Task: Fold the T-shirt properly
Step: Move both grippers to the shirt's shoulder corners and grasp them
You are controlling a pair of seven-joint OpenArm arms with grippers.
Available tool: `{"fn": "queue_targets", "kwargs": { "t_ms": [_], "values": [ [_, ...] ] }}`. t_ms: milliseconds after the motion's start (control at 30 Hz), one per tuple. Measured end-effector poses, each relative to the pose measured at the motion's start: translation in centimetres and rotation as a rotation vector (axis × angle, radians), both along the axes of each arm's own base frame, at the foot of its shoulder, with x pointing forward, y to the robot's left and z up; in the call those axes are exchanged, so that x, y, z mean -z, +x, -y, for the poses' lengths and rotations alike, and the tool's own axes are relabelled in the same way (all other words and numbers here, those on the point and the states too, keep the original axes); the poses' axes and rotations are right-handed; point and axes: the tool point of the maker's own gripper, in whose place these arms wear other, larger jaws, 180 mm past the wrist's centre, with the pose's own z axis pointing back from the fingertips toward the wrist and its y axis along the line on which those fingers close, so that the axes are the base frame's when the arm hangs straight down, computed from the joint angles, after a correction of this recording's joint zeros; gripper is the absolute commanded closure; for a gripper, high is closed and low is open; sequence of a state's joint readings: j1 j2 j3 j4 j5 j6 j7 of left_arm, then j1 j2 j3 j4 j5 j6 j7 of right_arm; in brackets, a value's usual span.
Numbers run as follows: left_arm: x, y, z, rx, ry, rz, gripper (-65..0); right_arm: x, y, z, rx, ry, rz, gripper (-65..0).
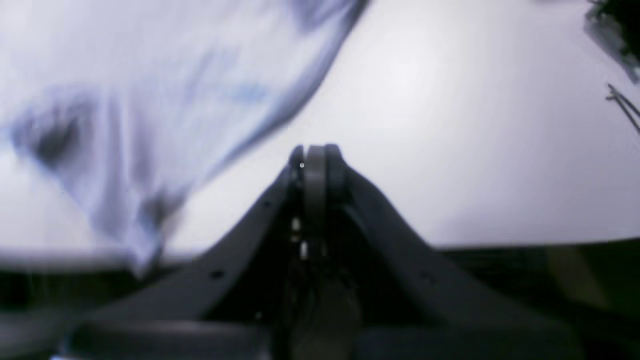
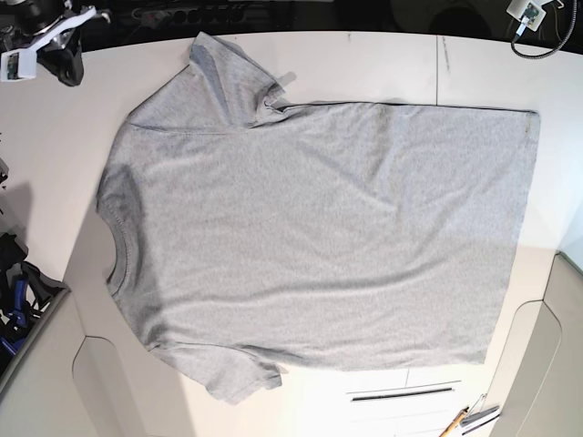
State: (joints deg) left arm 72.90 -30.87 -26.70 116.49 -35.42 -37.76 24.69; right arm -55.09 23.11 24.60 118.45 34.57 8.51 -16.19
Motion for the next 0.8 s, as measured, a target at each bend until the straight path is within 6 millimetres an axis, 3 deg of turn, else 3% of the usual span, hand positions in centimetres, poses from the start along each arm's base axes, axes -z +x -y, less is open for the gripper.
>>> {"fn": "queue_targets", "kwargs": {
  "t_ms": [133,300,400,433,500,567,700,800],
  "values": [
    [-1.3,3.9,-0.3,-0.013,-0.027,0.123,0.0,0.3,3.1,0.4,0.174,0.181,0.112,0.0],
    [-1.3,5.6,-0.4,-0.015,-0.015,0.162,0.0,4.0,4.5,0.3,0.32,0.309,0.095,0.0],
    [-1.3,6.6,-0.5,-0.007,-0.004,0.173,0.0,5.0,5.0,0.8,0.315,0.242,0.074,0.0],
    [-1.3,6.6,-0.6,-0.007,0.0,0.17,0.0,5.0,5.0,1.0,0.309,0.218,0.071,-2.3],
    [-1.3,6.6,-0.6,-0.007,0.001,0.168,0.0,5.0,5.2,1.1,0.3,0.199,0.07,-20.8],
    [-1.3,6.6,-0.5,-0.012,-0.008,0.171,0.0,5.0,5.3,1.2,0.292,0.178,0.069,-34.5],
    [-1.6,7.0,-0.3,-0.025,-0.032,0.182,0.0,4.8,5.9,1.3,0.284,0.16,0.081,-37.3],
    [-1.7,7.3,-0.3,-0.025,-0.032,0.191,-10.8,5.0,7.1,0.9,0.272,0.182,0.071,-37.3]
  ]
}}
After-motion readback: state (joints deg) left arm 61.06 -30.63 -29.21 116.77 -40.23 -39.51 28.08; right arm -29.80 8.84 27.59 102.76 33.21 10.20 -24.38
